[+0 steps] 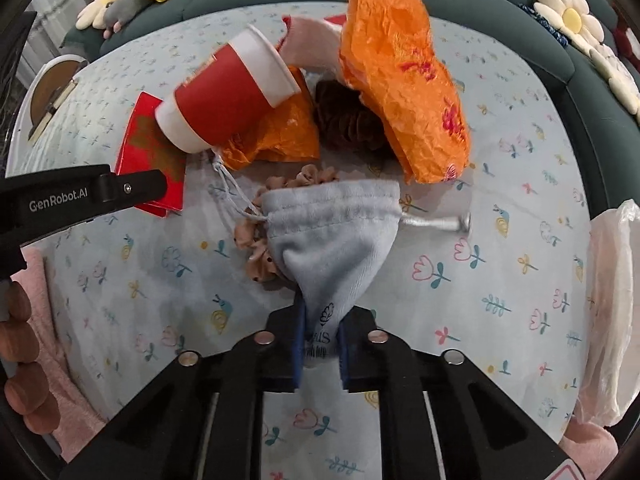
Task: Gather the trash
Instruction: 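Carry red packet and grey pouch over the bin and release both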
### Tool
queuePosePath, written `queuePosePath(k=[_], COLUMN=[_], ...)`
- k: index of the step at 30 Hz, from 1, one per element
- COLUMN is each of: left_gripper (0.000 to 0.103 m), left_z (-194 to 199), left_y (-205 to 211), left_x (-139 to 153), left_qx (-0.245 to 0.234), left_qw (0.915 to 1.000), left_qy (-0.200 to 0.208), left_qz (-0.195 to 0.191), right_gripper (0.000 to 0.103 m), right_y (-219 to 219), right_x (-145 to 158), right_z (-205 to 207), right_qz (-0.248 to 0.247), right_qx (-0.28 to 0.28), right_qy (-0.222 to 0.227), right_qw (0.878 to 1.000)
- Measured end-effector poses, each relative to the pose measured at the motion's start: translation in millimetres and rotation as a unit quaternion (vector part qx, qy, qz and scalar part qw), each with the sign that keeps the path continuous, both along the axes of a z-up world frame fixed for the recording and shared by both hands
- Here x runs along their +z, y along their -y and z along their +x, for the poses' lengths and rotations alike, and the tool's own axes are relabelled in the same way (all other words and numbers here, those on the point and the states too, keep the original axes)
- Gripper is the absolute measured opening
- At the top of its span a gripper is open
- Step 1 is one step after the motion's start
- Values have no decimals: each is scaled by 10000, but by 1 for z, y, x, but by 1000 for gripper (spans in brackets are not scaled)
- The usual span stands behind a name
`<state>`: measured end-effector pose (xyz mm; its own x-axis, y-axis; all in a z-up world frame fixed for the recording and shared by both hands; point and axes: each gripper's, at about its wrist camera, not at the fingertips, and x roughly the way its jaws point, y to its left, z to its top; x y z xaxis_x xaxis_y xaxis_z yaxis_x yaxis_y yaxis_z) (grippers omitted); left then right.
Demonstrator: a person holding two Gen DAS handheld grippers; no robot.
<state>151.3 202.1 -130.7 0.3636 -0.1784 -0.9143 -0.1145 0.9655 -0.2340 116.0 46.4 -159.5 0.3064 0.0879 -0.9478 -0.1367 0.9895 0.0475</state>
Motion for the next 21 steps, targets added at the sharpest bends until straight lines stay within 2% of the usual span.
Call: queuePosePath(k=[11, 21], left_gripper=[15, 15], left_z=[-24, -39], left_y=[8, 55], left_x=[44, 97], left_qx=[-97, -584], left_qw=[9992, 9939], left_qy=[389, 935], left_qz=[-84, 7], right_gripper=[10, 10], right_y=[10, 41], right_x=[69, 124], right_z=[-17, -31], right_qz=[380, 380], right_qx=[12, -271], right_qy=[659, 1309], right_qw=[9971, 9903])
